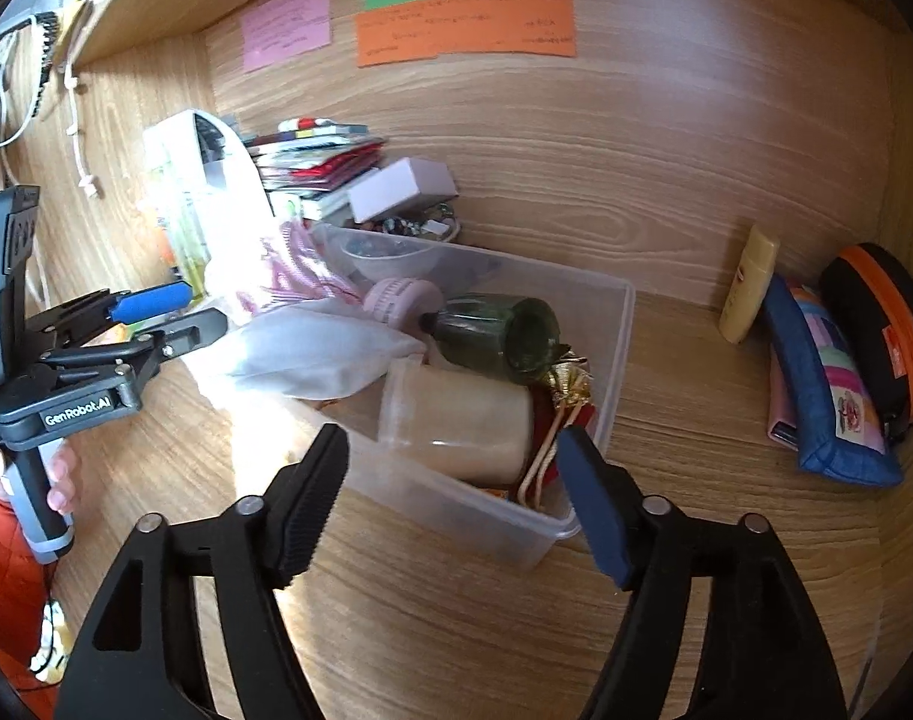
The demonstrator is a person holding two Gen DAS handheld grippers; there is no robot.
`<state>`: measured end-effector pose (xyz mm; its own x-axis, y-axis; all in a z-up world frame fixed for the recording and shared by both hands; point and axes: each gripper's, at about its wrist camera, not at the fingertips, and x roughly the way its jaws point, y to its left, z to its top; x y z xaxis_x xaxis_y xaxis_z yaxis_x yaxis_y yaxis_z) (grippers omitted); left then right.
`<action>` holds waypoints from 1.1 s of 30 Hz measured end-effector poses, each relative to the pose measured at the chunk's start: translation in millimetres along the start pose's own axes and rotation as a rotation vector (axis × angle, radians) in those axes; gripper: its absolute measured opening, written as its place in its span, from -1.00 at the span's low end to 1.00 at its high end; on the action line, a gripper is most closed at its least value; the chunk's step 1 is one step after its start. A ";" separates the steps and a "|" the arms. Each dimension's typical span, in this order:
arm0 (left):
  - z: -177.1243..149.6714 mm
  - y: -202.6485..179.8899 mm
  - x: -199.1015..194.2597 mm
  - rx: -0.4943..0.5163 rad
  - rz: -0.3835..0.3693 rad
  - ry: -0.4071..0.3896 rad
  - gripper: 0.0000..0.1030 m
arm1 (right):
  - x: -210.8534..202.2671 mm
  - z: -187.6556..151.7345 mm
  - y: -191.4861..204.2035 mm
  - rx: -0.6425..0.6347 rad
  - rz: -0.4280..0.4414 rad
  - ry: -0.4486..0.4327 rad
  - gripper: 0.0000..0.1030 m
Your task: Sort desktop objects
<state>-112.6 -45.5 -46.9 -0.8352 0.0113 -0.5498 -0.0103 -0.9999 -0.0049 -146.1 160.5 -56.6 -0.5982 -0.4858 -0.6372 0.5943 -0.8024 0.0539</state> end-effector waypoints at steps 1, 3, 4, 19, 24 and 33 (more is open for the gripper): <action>-1.0 -1.4 -2.4 0.001 0.000 -0.001 0.40 | -3.1 -0.2 0.5 0.004 0.008 -0.006 0.52; -1.6 -4.3 -8.3 0.006 0.001 -0.007 0.47 | -10.4 -0.8 1.8 0.011 0.007 -0.025 0.58; -2.5 -4.5 -11.0 0.008 0.000 -0.008 0.54 | -14.1 -1.2 2.6 0.009 0.004 -0.031 0.58; -15.2 -28.8 -63.2 0.021 -0.001 -0.081 0.91 | -62.7 -18.8 10.9 0.029 -0.035 -0.084 0.61; -24.0 -35.1 -82.4 0.007 0.003 -0.103 0.92 | -85.3 -28.2 19.7 0.023 -0.053 -0.124 0.65; -36.9 -44.5 -101.2 -0.011 0.037 -0.123 0.92 | -122.1 -44.6 34.8 -0.004 -0.073 -0.202 0.88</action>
<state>-7.3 -2.2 -21.9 -0.8963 -0.0260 -0.4428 0.0271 -0.9996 0.0038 -28.4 207.3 -11.2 -0.7352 -0.4865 -0.4720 0.5475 -0.8367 0.0096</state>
